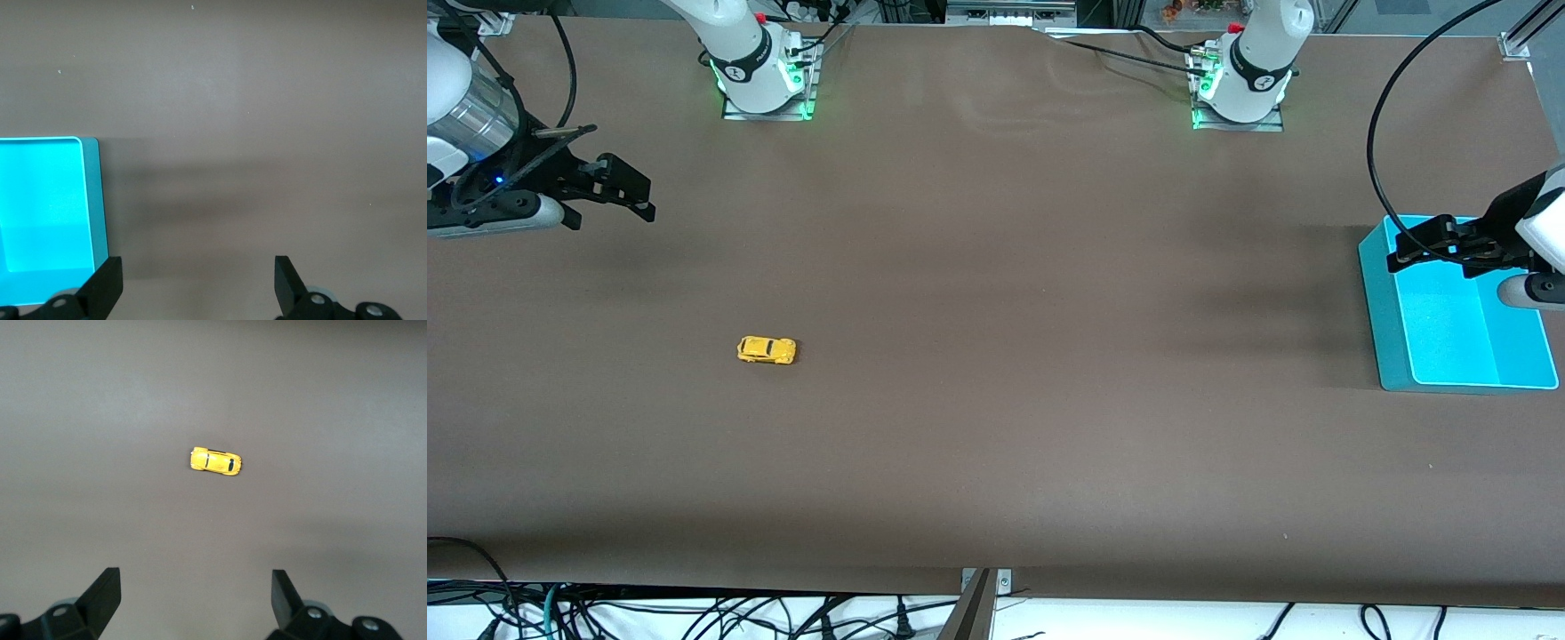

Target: Wind and store yellow beetle car

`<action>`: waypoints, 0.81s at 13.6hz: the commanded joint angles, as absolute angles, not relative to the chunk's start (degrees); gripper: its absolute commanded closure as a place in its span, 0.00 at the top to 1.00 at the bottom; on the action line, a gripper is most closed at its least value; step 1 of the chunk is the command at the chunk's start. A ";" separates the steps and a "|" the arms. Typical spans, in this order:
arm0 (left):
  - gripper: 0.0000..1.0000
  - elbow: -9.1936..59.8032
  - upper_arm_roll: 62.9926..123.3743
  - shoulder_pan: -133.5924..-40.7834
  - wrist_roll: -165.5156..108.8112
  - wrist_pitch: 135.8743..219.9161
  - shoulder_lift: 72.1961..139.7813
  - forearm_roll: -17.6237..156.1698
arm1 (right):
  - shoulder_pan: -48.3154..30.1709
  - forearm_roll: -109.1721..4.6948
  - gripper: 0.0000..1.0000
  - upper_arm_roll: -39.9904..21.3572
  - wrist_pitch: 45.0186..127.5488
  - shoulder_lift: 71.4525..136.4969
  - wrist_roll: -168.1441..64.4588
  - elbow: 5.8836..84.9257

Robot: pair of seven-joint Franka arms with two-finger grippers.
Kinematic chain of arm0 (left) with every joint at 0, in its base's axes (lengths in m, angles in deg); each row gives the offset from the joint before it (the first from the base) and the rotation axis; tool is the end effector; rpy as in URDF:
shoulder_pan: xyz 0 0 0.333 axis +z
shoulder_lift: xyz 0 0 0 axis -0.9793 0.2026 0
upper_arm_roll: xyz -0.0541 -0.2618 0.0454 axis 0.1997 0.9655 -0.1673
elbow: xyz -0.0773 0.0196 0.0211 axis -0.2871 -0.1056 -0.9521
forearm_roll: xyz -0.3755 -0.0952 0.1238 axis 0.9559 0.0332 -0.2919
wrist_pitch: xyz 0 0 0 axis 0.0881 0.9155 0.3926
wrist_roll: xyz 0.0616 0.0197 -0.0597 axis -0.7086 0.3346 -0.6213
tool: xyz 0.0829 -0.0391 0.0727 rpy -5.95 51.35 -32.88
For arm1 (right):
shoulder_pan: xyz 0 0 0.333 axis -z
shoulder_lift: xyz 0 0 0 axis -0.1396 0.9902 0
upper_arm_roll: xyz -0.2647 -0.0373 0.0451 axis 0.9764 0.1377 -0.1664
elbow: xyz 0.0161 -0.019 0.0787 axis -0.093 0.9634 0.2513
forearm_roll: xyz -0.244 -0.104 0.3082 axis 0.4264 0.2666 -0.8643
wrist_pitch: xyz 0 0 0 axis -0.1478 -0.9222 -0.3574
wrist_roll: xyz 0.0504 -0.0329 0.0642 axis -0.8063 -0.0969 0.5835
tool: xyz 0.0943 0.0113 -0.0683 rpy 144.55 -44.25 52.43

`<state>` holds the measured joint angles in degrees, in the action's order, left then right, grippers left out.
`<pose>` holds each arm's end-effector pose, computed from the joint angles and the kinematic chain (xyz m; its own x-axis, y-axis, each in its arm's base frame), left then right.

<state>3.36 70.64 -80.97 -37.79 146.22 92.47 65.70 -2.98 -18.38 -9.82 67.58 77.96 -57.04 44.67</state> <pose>0.6140 0.0015 0.5428 0.9968 -0.0315 -0.0728 -0.0255 -0.9963 0.0826 0.5616 0.0646 0.5357 0.9952 0.0965 0.0185 0.0975 -0.9936 -0.0571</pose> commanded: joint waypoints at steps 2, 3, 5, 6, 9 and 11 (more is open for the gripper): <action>1.00 2.23 70.73 -81.04 -38.58 146.07 92.94 65.38 | -2.96 -17.06 1.00 -9.76 65.58 78.49 -57.85 43.33; 1.00 2.23 70.73 -81.04 -38.58 145.99 92.94 65.38 | -2.87 -17.06 1.00 -9.76 65.50 78.49 -57.49 43.15; 1.00 2.23 70.73 -80.95 -38.58 146.07 92.94 65.38 | -2.87 -17.06 1.00 -9.76 65.50 78.58 -55.83 43.06; 1.00 2.23 70.73 -80.95 -38.58 146.07 92.94 65.38 | -2.87 -17.06 1.00 -9.76 65.41 78.58 -55.91 43.06; 1.00 2.15 70.73 -81.30 -38.32 146.07 92.94 65.38 | -2.70 -16.89 1.00 -9.58 64.80 78.49 -56.17 43.33; 1.00 2.15 70.90 -81.39 -38.23 145.99 92.94 65.38 | -2.70 -16.71 1.00 -9.58 64.71 78.58 -56.26 43.33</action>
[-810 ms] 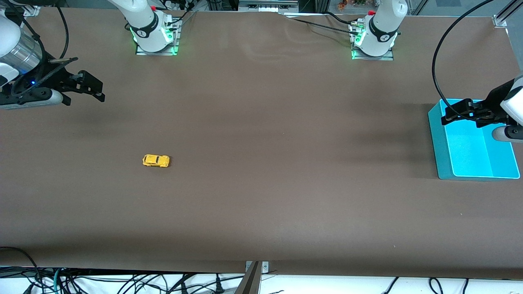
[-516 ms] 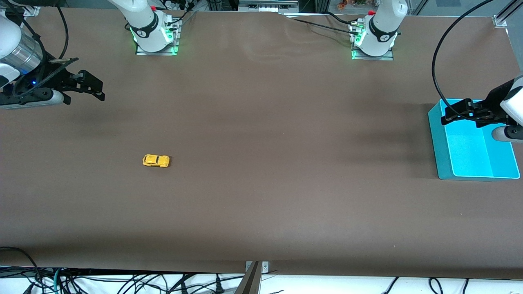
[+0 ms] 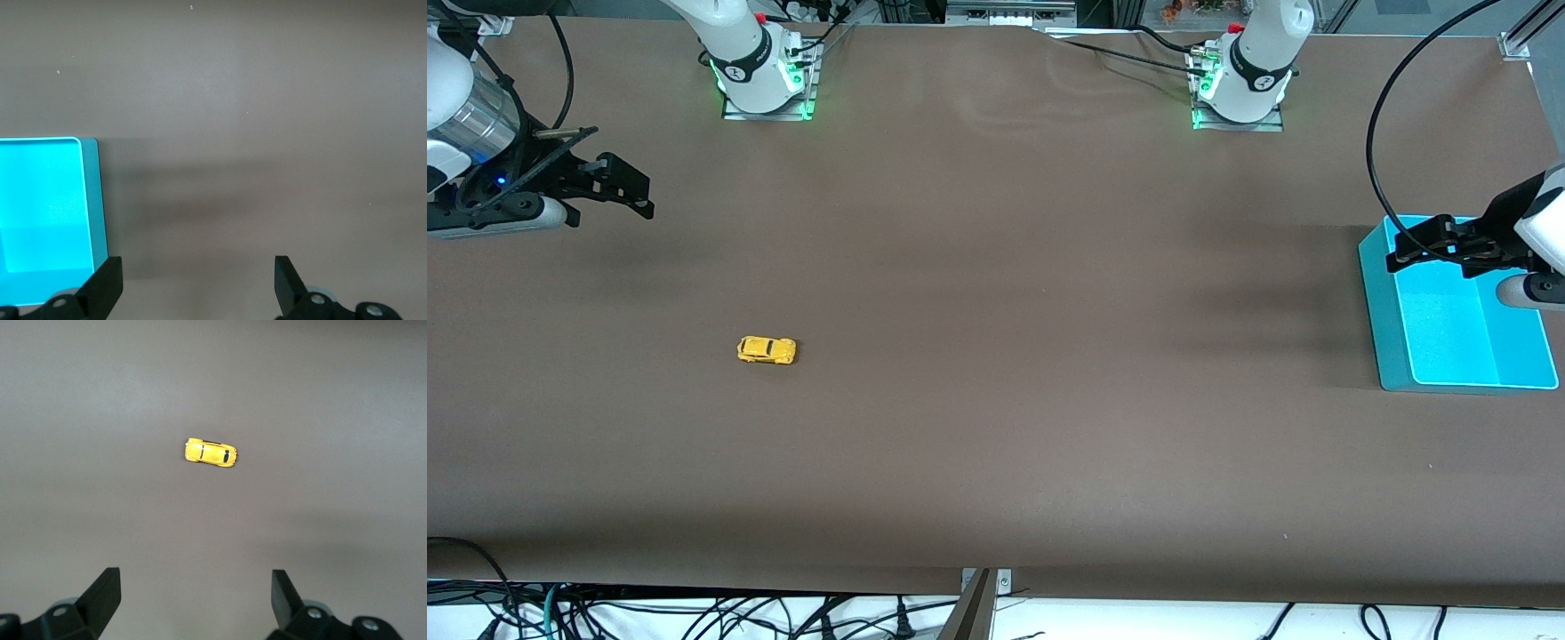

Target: Wind and store yellow beetle car

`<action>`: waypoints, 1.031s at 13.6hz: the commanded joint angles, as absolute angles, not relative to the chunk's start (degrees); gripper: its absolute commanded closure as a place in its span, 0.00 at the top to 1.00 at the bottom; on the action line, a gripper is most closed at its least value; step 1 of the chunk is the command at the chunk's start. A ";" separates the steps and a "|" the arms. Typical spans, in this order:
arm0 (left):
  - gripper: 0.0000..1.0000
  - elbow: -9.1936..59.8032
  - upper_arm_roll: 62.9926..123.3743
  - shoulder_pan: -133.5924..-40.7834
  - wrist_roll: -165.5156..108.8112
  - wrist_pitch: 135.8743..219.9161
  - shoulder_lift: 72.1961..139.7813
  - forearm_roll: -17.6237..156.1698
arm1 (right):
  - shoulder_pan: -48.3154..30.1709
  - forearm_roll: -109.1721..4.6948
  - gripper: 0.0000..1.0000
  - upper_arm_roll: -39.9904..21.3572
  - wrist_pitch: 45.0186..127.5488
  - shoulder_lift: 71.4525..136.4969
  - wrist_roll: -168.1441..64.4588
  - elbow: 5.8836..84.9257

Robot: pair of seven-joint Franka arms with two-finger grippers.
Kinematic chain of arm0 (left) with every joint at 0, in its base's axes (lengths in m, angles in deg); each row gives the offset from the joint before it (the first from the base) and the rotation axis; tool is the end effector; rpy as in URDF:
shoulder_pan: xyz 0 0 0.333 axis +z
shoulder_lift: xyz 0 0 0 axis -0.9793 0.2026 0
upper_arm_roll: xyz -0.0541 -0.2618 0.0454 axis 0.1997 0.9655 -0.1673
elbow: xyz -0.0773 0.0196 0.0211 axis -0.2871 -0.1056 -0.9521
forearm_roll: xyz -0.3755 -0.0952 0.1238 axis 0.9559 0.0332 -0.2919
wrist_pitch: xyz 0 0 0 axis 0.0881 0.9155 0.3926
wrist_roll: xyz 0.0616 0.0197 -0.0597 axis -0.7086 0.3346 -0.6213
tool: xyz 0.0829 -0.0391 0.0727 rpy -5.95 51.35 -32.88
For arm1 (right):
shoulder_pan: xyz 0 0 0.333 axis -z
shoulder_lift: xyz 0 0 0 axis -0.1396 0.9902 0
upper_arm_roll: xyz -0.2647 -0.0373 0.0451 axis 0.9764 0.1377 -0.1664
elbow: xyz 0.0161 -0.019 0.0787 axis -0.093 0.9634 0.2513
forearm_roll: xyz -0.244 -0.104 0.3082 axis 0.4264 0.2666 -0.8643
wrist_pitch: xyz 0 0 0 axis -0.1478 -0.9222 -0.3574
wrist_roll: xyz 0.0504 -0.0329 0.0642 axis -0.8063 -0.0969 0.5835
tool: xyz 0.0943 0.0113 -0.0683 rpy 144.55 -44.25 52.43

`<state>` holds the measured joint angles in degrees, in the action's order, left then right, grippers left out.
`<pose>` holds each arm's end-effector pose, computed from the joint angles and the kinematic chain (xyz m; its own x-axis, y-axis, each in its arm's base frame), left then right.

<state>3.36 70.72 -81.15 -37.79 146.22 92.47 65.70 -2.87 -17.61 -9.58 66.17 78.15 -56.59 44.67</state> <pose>0.6140 -0.0012 0.5428 0.9967 -0.0361 -0.0728 -0.0300 -0.9961 0.0829 0.5599 0.0597 0.5316 0.9949 0.1009 -0.0089 0.1004 -0.9940 -0.0436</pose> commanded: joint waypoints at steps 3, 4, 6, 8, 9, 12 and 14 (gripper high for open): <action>1.00 2.15 70.90 -81.39 -38.67 146.07 92.94 65.38 | -2.70 -16.71 1.00 -9.67 64.62 78.49 -56.26 43.41; 1.00 2.15 70.90 -81.48 -38.67 146.07 92.94 65.38 | -2.70 -16.62 1.00 -9.58 64.71 78.49 -56.35 43.41; 1.00 2.23 70.82 -81.39 -38.67 146.07 92.94 65.29 | -2.61 -16.62 1.00 -9.41 64.71 78.49 -56.44 43.50; 1.00 2.15 70.73 -81.30 -38.85 146.07 92.94 65.29 | -2.61 -16.62 1.00 -9.40 64.79 78.58 -56.52 43.50; 1.00 2.23 70.73 -81.30 -38.85 146.07 92.94 65.29 | -2.61 -16.62 1.00 -9.40 64.71 78.58 -56.52 43.59; 1.00 2.23 70.73 -81.04 -38.85 146.07 92.94 65.29 | -2.61 -16.62 1.00 -9.40 64.71 78.40 -56.52 44.38; 1.00 2.23 70.73 -81.04 -38.85 146.07 92.94 65.29 | -2.61 -16.54 1.00 -9.32 64.71 78.31 -56.44 44.38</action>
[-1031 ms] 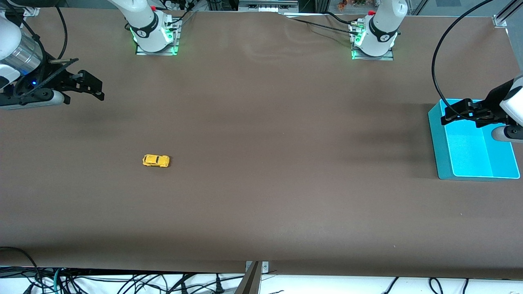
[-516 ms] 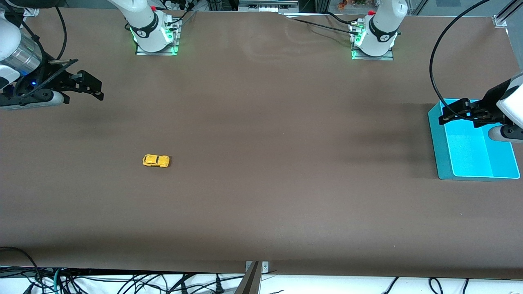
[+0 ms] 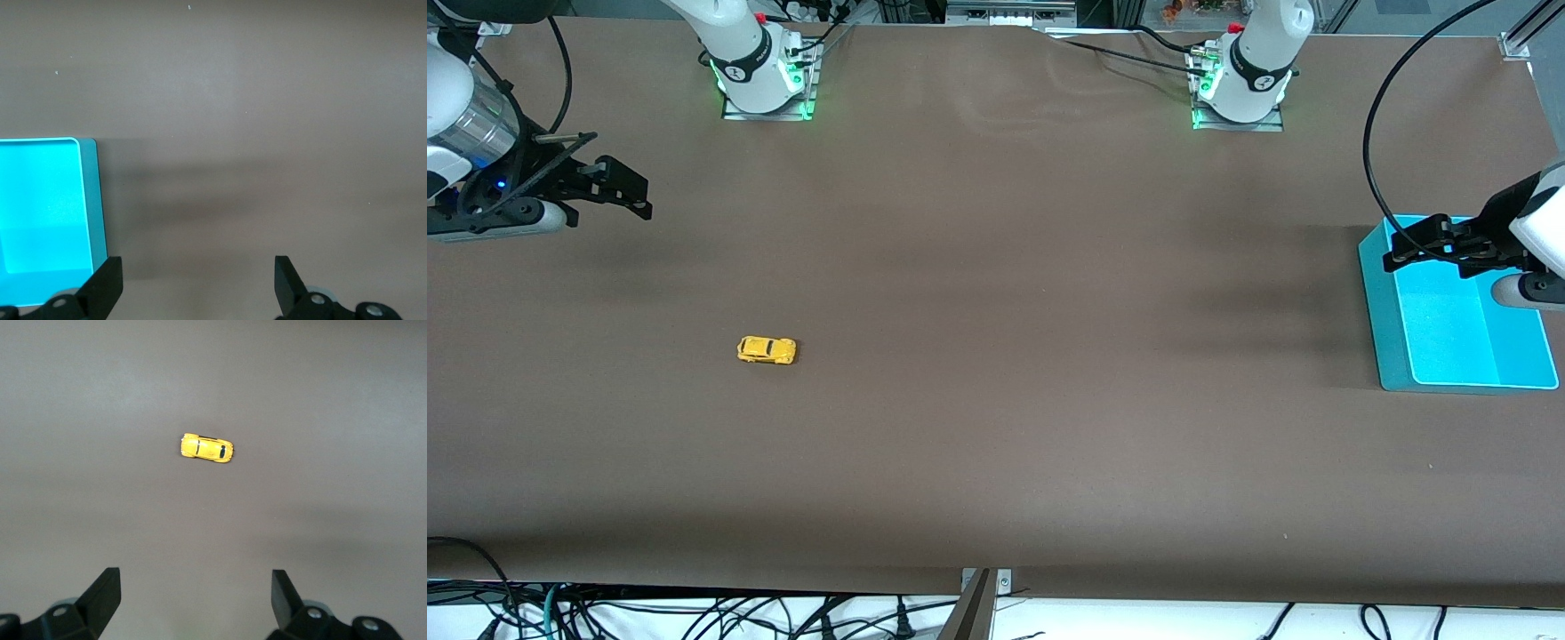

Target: Wind and store yellow beetle car

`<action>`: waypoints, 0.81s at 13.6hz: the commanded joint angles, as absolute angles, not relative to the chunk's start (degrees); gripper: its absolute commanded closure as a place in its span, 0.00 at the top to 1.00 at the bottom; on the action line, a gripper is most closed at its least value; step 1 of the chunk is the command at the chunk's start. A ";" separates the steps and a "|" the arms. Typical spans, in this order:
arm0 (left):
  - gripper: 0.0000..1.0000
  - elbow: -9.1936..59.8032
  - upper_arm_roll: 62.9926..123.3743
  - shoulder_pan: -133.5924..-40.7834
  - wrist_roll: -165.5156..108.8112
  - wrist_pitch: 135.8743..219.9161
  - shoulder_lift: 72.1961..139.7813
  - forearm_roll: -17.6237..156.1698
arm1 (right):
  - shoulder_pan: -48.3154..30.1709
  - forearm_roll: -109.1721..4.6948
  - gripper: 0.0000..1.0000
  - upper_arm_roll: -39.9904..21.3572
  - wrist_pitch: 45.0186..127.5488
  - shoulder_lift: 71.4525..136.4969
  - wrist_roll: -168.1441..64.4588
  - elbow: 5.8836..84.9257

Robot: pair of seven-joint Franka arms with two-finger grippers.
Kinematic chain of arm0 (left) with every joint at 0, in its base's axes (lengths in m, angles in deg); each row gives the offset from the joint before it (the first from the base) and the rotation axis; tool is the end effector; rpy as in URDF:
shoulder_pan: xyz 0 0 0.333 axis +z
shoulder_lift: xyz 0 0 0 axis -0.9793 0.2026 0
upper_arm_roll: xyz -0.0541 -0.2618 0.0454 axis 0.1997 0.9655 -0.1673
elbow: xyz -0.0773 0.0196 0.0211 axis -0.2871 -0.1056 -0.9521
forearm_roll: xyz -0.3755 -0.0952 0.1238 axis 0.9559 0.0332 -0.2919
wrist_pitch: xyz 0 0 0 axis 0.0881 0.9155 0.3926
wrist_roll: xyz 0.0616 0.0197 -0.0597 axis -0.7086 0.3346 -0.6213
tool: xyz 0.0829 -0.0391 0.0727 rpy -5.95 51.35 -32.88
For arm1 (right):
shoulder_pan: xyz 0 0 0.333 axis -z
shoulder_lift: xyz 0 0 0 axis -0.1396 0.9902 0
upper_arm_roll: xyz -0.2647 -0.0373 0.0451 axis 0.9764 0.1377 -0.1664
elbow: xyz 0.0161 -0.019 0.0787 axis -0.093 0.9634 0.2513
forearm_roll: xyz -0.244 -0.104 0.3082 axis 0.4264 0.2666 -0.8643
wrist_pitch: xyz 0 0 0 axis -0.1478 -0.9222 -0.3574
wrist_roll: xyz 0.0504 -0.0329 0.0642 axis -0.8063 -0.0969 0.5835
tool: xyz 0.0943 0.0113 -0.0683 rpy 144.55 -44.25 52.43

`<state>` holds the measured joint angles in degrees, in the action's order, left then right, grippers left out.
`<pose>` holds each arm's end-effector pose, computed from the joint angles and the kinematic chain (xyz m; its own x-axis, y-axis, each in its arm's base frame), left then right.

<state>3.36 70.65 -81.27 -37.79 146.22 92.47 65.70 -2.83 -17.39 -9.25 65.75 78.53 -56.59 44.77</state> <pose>0.6140 -0.0018 0.5428 0.9967 -0.0369 -0.0728 -0.0309 -0.9961 0.0826 0.5606 0.0558 0.5263 0.9952 0.0951 -0.0246 0.0941 -0.9948 -0.0395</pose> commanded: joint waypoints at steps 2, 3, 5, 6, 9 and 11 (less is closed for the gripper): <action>1.00 2.23 70.73 -80.78 -38.93 145.99 92.94 65.29 | -2.61 -15.66 1.00 -9.32 64.79 78.40 -56.35 44.38; 1.00 2.23 70.73 -80.77 -38.93 146.07 92.94 65.29 | -2.61 -15.05 1.00 -9.40 64.79 78.40 -56.52 44.38; 1.00 2.23 70.73 -81.21 -38.67 146.07 92.94 65.29 | -2.61 -14.95 1.00 -9.40 64.79 78.40 -56.44 44.38; 1.00 2.23 70.81 -81.39 -38.32 145.99 92.94 65.12 | -2.61 -15.04 1.00 -9.40 64.79 78.40 -56.35 44.38; 1.00 2.23 70.73 -81.04 -38.76 146.07 92.94 65.20 | -2.61 -15.04 1.00 -9.40 64.71 78.40 -56.35 44.38; 1.00 2.23 70.73 -81.04 -38.85 145.99 92.94 65.20 | -2.61 -15.04 1.00 -9.40 64.71 78.40 -56.35 44.38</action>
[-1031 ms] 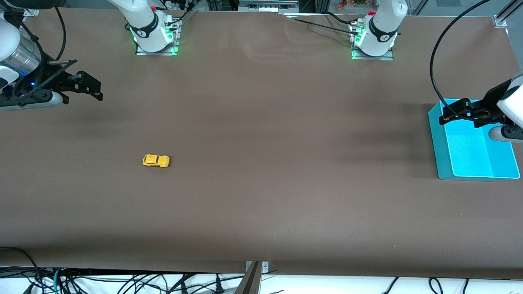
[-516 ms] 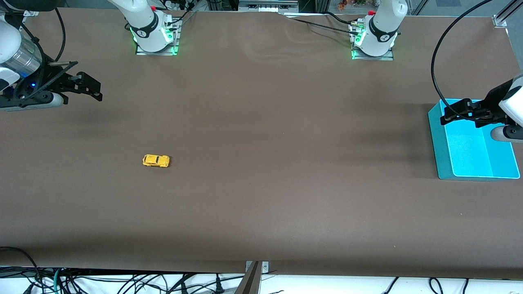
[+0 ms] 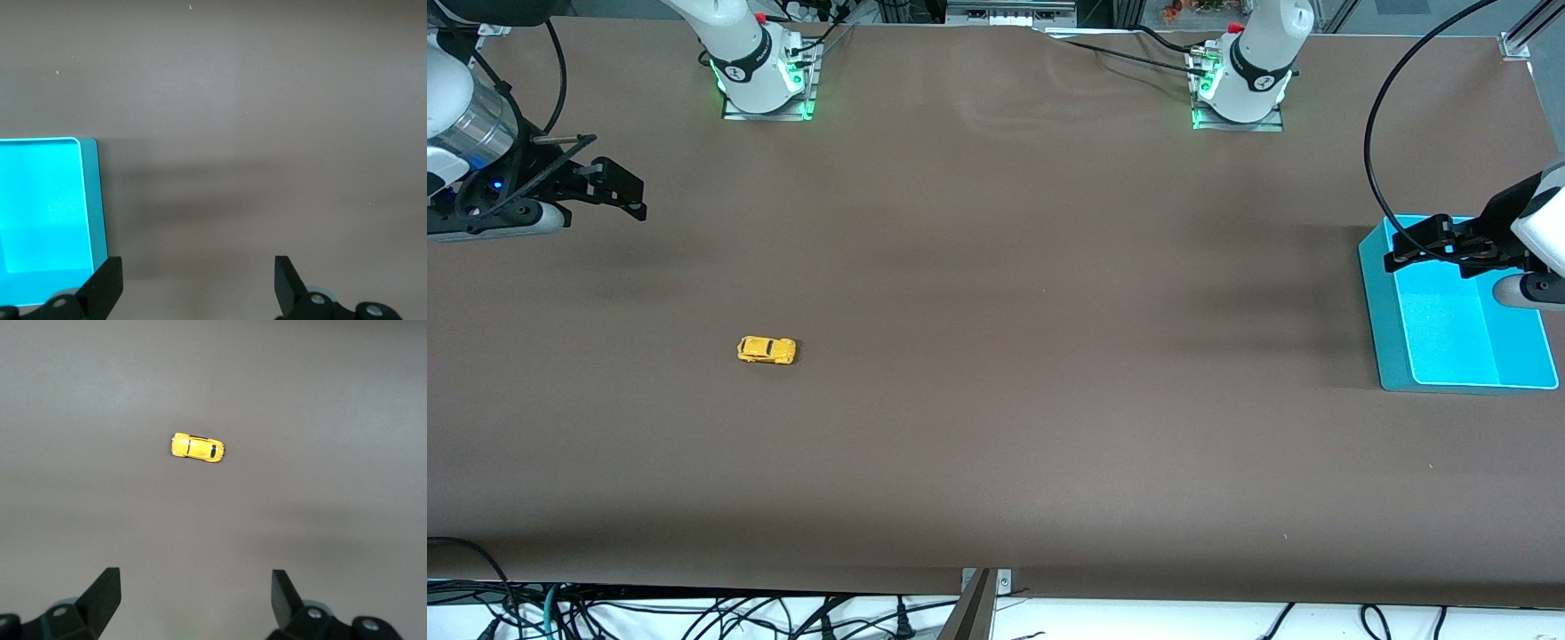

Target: Wind and store yellow beetle car

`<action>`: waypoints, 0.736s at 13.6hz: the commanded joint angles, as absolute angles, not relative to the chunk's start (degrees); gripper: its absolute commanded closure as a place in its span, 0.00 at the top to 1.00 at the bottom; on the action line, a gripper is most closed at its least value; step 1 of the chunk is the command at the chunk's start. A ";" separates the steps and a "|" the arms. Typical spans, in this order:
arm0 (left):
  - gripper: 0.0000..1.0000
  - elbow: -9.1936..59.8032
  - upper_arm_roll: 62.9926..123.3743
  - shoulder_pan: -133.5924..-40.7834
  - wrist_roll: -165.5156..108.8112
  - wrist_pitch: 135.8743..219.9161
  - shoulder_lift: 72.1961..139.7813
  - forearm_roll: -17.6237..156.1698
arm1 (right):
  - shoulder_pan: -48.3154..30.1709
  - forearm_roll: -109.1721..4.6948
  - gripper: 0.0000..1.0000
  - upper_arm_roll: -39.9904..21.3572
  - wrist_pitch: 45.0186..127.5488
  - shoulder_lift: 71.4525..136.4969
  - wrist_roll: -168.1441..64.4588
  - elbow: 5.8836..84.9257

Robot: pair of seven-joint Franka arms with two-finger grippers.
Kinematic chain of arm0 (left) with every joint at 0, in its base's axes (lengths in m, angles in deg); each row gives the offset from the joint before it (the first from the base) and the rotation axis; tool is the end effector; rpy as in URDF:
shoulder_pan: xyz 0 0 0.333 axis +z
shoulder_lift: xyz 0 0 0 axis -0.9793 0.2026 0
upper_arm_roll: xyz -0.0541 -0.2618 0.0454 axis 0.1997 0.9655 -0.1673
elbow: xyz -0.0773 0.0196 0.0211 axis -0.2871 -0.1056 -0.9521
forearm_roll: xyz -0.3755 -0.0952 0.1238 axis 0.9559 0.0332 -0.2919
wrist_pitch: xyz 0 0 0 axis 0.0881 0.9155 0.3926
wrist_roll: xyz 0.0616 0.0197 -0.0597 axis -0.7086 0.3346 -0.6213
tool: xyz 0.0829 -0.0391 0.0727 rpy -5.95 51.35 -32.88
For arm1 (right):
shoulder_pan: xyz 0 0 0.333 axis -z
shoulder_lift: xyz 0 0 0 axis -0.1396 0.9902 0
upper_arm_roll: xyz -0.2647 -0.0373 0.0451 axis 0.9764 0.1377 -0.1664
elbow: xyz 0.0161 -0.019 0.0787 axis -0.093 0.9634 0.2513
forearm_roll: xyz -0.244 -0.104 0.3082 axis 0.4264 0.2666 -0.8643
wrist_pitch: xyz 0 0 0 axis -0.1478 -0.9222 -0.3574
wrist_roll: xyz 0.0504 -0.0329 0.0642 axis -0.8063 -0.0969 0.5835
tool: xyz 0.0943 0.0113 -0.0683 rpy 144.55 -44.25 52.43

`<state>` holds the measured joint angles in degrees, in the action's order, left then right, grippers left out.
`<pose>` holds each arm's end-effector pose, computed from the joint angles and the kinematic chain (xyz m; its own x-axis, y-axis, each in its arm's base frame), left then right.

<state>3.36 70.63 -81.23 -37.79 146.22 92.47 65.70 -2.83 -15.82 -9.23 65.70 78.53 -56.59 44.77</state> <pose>0.6140 -0.0012 0.5428 0.9967 -0.0359 -0.0728 -0.0298 -0.9961 0.0826 0.5608 0.0526 0.5262 0.9950 0.0971 -0.0256 0.0968 -0.9952 -0.0122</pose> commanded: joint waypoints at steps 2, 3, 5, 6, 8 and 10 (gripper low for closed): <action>1.00 2.32 70.73 -80.87 -38.85 145.99 92.94 65.12 | -2.70 -15.04 1.00 -9.49 64.71 78.49 -56.35 44.38; 1.00 2.32 70.73 -80.78 -38.85 145.90 92.94 65.12 | -2.87 -15.04 1.00 -9.49 64.71 78.66 -56.26 44.47; 1.00 2.23 70.81 -80.86 -38.85 145.81 92.67 64.94 | -2.96 -15.13 1.00 -9.49 64.97 79.71 -56.17 44.38; 1.00 2.23 70.81 -80.86 -38.85 145.72 92.41 65.03 | -2.96 -15.13 1.00 -9.58 65.40 80.33 -56.17 44.38; 1.00 2.23 71.25 -80.86 -38.85 145.37 92.15 65.29 | -3.31 -15.30 1.00 -9.93 65.67 81.82 -55.91 43.86; 1.00 2.23 71.34 -81.04 -38.76 145.02 91.10 65.29 | -6.37 -15.31 1.00 -10.02 65.85 84.10 -55.38 43.42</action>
